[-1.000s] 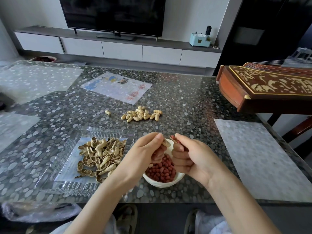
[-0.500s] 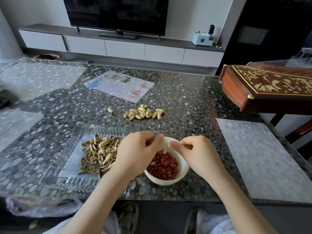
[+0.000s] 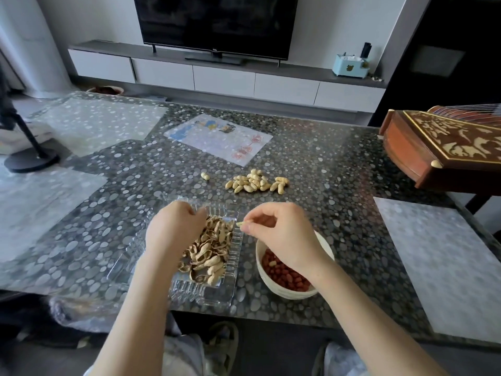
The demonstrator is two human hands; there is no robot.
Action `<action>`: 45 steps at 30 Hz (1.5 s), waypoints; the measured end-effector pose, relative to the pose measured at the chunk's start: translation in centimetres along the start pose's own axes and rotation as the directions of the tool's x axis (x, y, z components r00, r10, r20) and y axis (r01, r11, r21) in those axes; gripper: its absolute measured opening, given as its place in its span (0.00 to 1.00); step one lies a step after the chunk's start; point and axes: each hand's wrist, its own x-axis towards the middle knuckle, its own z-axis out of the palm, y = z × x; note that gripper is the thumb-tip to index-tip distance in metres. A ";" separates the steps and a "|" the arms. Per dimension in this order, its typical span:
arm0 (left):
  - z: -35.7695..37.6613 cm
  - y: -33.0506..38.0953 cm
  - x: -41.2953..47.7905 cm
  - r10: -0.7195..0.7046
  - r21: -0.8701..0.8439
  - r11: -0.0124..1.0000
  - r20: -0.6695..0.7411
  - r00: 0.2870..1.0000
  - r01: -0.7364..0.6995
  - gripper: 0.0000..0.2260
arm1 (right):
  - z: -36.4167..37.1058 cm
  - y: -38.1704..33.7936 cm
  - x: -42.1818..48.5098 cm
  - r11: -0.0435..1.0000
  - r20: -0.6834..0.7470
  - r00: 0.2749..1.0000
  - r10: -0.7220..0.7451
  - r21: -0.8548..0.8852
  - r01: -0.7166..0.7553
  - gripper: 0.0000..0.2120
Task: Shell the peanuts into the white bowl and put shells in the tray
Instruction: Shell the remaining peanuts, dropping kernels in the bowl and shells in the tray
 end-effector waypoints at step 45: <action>1.2 5.8 -5.6 0.598 -0.544 0.600 -0.183 0.780 -0.587 0.20 | -4.8 -0.1 -3.1 0.505 0.285 0.933 0.221 0.785 -0.359 0.13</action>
